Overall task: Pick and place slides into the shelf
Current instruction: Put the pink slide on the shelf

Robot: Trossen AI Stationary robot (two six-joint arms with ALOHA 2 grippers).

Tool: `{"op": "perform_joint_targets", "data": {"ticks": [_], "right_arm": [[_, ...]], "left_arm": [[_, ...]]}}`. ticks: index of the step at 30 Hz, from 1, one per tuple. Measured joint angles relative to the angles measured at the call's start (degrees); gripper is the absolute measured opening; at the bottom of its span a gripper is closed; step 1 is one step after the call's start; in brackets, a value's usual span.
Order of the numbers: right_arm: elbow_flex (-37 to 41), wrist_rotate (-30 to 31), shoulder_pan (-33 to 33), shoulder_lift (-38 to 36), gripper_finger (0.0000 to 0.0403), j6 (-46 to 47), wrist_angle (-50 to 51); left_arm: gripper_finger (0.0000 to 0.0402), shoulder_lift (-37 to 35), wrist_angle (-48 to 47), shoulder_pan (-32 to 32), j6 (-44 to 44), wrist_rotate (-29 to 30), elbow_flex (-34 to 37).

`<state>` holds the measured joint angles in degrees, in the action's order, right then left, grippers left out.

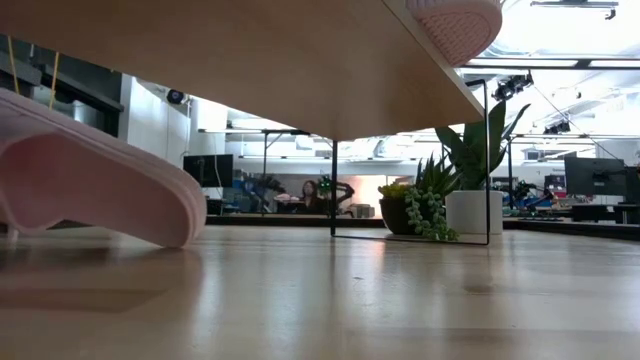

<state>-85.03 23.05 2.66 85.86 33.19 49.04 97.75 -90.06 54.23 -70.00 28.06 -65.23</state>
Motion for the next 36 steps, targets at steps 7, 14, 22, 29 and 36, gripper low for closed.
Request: {"op": "perform_joint_targets", "data": {"ticks": [7, 14, 22, 29, 36], "right_arm": [[0.0, -0.1, 0.0, 0.0, 0.0119, 0.0, -0.5], [0.0, 0.3, 0.0, 0.0, 0.0119, 0.1, -0.4], [0.0, 0.4, 0.1, 0.0, 0.0119, 1.5, -0.4], [0.0, 0.5, 0.4, 0.0, 0.0119, 2.5, -0.4], [0.0, 0.9, 0.4, 0.0, 0.0119, 2.6, -0.4]], "left_arm": [[0.0035, -7.1, 0.2, 0.1, -0.7, 0.8, 0.3], [0.0034, -11.6, 0.0, -2.7, 1.5, 0.7, 0.3], [0.0034, -16.0, 0.0, -8.6, 8.3, 0.9, 1.6], [0.0034, -21.5, 0.1, -13.4, 10.6, 2.6, 2.1], [0.0034, -27.5, 0.0, -19.6, 16.1, 5.1, 2.1]]}}
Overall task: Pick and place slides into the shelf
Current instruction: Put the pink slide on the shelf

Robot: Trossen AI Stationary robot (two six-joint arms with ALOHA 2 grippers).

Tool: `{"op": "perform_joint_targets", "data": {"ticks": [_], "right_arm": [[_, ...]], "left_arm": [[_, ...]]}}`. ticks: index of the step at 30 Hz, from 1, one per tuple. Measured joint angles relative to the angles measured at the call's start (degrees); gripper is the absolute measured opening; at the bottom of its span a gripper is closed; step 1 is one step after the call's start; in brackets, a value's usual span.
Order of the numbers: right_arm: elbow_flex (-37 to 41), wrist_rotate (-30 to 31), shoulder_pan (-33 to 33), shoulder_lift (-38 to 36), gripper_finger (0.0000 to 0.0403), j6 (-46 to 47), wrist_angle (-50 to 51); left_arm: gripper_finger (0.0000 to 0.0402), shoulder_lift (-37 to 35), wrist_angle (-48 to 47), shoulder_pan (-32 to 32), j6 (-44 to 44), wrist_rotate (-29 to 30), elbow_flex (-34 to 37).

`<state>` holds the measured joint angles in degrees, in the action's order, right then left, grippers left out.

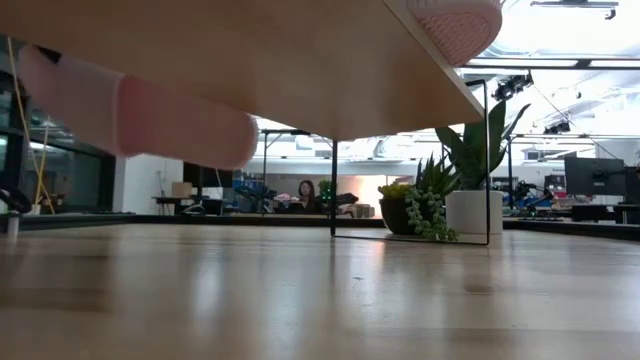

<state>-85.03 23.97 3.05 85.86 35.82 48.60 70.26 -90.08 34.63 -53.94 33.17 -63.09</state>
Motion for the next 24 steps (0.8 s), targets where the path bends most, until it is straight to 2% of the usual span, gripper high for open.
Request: {"op": "perform_joint_targets", "data": {"ticks": [15, 20, 24], "right_arm": [[0.0, 2.6, 0.0, 0.0, 0.0119, 0.3, 0.0], [0.0, 3.4, 0.0, 0.0, 0.0119, 1.6, 0.0], [0.0, 3.4, 0.0, 0.0, 0.0119, 1.7, -1.0]], "left_arm": [[0.0033, -10.3, 0.0, -14.1, 13.6, 8.1, -0.5], [0.0033, -11.3, 0.0, -18.1, 18.1, 12.6, -4.2], [0.0033, -11.3, 0.0, -19.8, 20.7, 17.5, -10.9]]}}
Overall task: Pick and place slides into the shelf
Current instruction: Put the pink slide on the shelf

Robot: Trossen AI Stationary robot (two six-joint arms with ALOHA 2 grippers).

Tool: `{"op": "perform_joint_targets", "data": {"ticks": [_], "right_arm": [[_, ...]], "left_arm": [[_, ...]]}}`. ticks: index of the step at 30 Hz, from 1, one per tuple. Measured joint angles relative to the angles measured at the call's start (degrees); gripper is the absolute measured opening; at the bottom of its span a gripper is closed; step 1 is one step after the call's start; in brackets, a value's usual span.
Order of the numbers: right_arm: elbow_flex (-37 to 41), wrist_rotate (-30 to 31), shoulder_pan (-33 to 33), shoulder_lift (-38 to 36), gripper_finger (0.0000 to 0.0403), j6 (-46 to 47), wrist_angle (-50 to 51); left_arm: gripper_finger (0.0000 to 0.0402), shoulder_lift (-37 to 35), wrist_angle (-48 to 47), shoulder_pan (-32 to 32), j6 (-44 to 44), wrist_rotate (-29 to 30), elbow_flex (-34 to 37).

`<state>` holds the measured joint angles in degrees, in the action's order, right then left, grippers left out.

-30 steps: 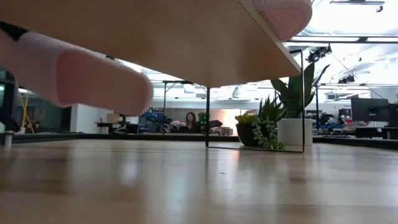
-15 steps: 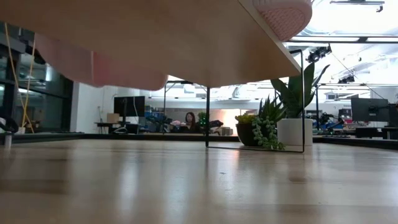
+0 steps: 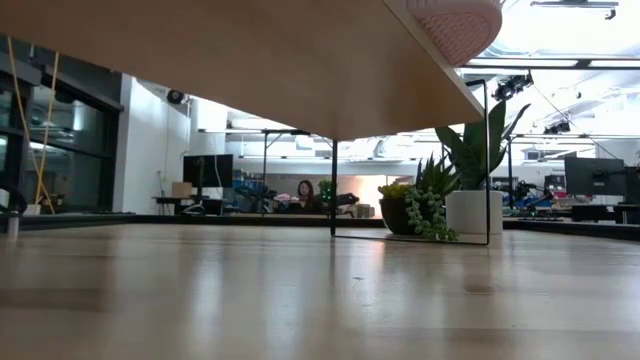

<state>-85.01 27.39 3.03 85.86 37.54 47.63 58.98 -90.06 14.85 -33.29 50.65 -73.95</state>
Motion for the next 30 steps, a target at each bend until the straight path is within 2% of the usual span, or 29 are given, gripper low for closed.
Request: {"op": "perform_joint_targets", "data": {"ticks": [6, 9, 11, 15, 18, 23, 30], "right_arm": [[0.0, -6.8, 0.8, 0.0, 0.0119, -3.4, -11.6], [0.0, -7.4, 2.8, -0.1, 0.0119, -6.6, -17.7], [0.0, -4.7, 4.3, -0.5, 0.0119, -7.7, -18.4], [0.0, 3.5, 6.9, -1.3, 0.0119, -8.3, -18.0], [0.0, 6.9, 8.0, -1.9, 0.0119, -9.6, -17.8], [0.0, 8.1, 8.5, -3.4, 0.0119, -10.6, -11.5], [0.0, 9.2, 11.3, -7.5, 0.0119, -10.9, 1.6]], "left_arm": [[0.0033, -0.2, 0.2, 0.2, -1.3, 4.0, -12.6], [0.0033, -1.4, 2.0, 0.2, -2.6, 4.3, -17.1], [0.0033, -2.8, 6.2, 0.2, -2.6, 4.4, -18.0], [0.0033, -5.4, 15.5, 0.2, -0.2, 3.5, -16.6], [0.0033, -6.4, 21.8, 0.2, 0.7, 1.8, -14.7], [0.0033, -6.2, 34.1, 0.2, 1.7, 0.7, -10.8], [0.0033, -4.3, 58.2, 0.2, 4.8, 1.1, -3.1]]}}
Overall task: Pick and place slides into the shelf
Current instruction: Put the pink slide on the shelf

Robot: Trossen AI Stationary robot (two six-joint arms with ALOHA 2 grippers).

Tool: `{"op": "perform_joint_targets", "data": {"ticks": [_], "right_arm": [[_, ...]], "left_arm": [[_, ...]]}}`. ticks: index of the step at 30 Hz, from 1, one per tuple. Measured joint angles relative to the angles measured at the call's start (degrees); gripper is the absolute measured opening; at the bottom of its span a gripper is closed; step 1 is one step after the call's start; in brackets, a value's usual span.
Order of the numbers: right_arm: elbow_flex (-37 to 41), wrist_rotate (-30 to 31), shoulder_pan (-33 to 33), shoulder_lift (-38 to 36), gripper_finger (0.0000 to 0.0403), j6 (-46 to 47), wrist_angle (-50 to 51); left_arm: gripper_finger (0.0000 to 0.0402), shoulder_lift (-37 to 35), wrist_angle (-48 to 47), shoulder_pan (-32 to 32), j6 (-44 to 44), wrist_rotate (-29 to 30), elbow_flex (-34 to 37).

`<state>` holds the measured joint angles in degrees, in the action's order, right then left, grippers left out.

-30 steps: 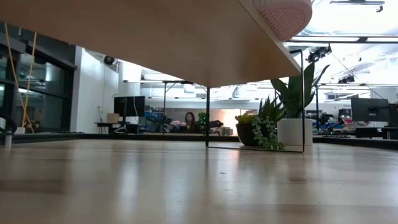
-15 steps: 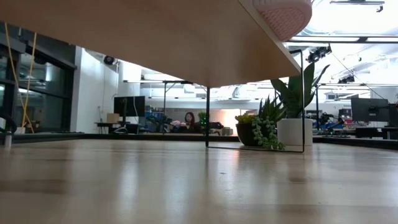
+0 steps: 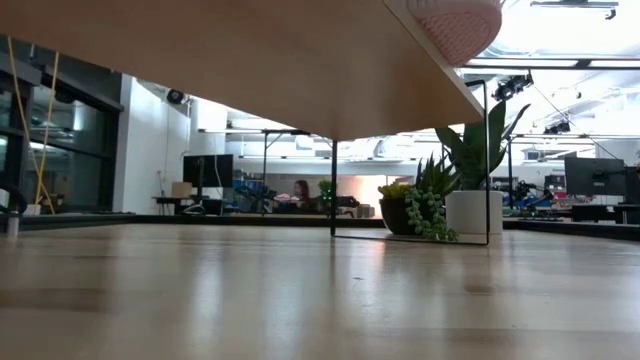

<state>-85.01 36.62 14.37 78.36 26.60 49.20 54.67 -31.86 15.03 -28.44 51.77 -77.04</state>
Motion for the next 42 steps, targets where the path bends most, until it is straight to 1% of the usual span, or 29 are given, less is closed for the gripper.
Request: {"op": "perform_joint_targets", "data": {"ticks": [4, 7, 10, 14, 16, 19, 22, 26, 29, 31, 34, 38, 42], "right_arm": [[0.3, 0.8, 2.7, -3.7, 0.0119, -1.8, 2.3], [4.3, 0.8, 4.1, -8.1, 0.0119, -3.1, -3.0], [12.6, -1.9, 4.5, -14.1, 0.0119, -3.1, -13.9], [25.6, -9.6, 4.3, -21.3, 0.0119, -2.5, -36.5], [30.5, -10.5, 4.1, -23.0, 0.0119, -2.0, -45.9], [35.2, -10.5, 3.6, -23.4, 0.0119, 0.5, -55.1], [37.5, -10.6, 3.0, -22.4, 0.0119, 1.0, -62.8], [38.2, -10.8, 1.6, -20.2, 0.0119, 1.0, -68.8], [38.3, -12.8, 0.2, -18.7, 0.012, 0.6, -72.8], [38.3, -14.3, -0.6, -18.0, 0.0127, 0.3, -74.1], [38.3, -16.9, -2.2, -17.2, 0.0152, 0.4, -76.1], [38.3, -22.0, -3.9, -16.3, 0.0203, 0.5, -80.0], [38.2, -23.1, -4.3, -15.0, 0.0244, 0.4, -84.9]], "left_arm": [[0.0033, 2.1, 9.0, 0.0, 0.6, 0.6, 3.4], [0.0033, 4.1, 13.5, 0.0, -0.8, 0.6, 5.2], [0.0033, 6.4, 19.5, 0.0, -1.2, -0.1, 6.8], [0.0033, 9.7, 27.3, 0.0, 0.0, -1.9, 7.5], [0.0033, 11.3, 32.3, 0.0, 1.6, -3.3, 7.5], [0.0033, 13.3, 39.4, 0.0, 4.0, -4.8, 7.5], [0.0033, 15.2, 45.2, 0.0, 6.2, -5.7, 7.5], [0.0032, 17.7, 51.3, 0.0, 7.3, -7.5, 7.5], [0.0032, 19.0, 54.0, 0.0, 7.3, -8.1, 7.5], [0.0032, 20.0, 56.2, 0.0, 7.2, -9.5, 7.5], [0.0036, 20.9, 57.6, 0.0, 7.1, -10.7, 7.5], [0.0038, 21.5, 58.6, 0.0, 6.0, -11.3, 7.5], [0.0034, 21.9, 59.2, 0.0, 5.5, -11.3, 7.4]]}}
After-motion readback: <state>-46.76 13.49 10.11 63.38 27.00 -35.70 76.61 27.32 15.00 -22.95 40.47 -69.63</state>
